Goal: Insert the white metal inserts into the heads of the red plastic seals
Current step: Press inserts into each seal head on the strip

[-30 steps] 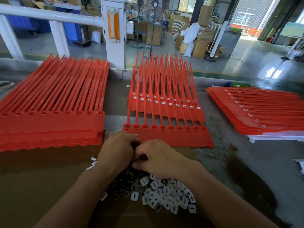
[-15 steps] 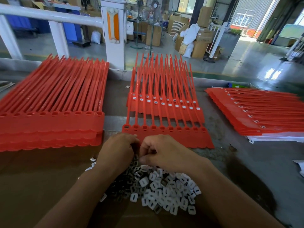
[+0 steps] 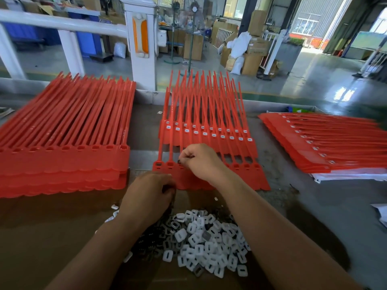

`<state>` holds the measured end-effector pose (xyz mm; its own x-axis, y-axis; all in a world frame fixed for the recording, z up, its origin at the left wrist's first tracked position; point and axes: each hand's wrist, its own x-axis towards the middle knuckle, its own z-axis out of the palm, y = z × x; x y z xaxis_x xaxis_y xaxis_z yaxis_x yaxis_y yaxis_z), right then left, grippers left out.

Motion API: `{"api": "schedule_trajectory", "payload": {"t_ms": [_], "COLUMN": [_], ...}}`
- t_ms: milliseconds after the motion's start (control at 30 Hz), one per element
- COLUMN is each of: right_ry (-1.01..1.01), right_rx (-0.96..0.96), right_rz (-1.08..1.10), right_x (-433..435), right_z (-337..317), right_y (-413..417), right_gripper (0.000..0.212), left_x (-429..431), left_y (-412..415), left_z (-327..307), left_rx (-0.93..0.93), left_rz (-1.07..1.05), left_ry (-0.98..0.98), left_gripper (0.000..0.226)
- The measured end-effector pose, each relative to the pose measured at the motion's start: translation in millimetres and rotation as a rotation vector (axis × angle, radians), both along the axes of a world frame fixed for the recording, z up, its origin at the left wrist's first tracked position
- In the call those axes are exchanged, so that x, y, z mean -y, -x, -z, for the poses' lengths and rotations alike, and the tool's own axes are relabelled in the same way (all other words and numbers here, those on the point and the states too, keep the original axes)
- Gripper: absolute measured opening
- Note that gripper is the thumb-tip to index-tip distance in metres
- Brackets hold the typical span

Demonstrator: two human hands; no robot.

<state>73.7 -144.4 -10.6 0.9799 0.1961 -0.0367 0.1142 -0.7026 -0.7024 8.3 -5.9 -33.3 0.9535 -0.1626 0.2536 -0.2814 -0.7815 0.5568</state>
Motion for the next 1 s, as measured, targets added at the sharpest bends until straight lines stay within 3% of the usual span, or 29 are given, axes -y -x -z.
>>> {"api": "schedule_trajectory", "payload": {"t_ms": [300, 467, 1000], "right_ry": [0.043, 0.079, 0.109], "right_rx": [-0.001, 0.006, 0.045], "right_rz": [0.085, 0.091, 0.225], "right_x": [-20.3, -23.6, -30.7], "right_z": [17.1, 19.5, 22.1], "right_y": [-16.0, -16.7, -18.9], "right_gripper": [0.038, 0.015, 0.013], "left_x": [-0.3, 0.4, 0.0], "left_y": [-1.3, -0.8, 0.0], "left_z": [2.2, 2.4, 2.7], "left_rx": [-0.021, -0.030, -0.019], "left_rz": [0.005, 0.002, 0.001], "left_ry": [-0.001, -0.009, -0.030], "left_gripper": [0.027, 0.028, 0.031]}}
